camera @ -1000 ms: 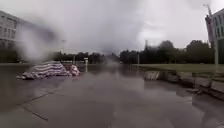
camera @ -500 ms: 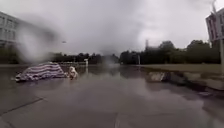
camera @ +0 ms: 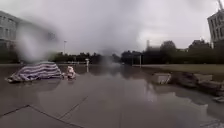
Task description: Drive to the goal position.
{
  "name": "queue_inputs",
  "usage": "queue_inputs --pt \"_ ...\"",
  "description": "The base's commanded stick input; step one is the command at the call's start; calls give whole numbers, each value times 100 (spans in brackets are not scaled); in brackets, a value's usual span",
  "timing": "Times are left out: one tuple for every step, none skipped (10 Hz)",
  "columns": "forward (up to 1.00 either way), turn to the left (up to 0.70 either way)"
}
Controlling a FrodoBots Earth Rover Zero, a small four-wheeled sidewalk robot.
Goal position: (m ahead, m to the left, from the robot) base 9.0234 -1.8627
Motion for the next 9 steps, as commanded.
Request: queue_inputs --pt "70 -23" --pt "70 -34" --pt "70 -34" --pt "70 -17" --pt "70 0" --pt "70 0" --pt "70 0" --pt "70 0" --pt "70 0"
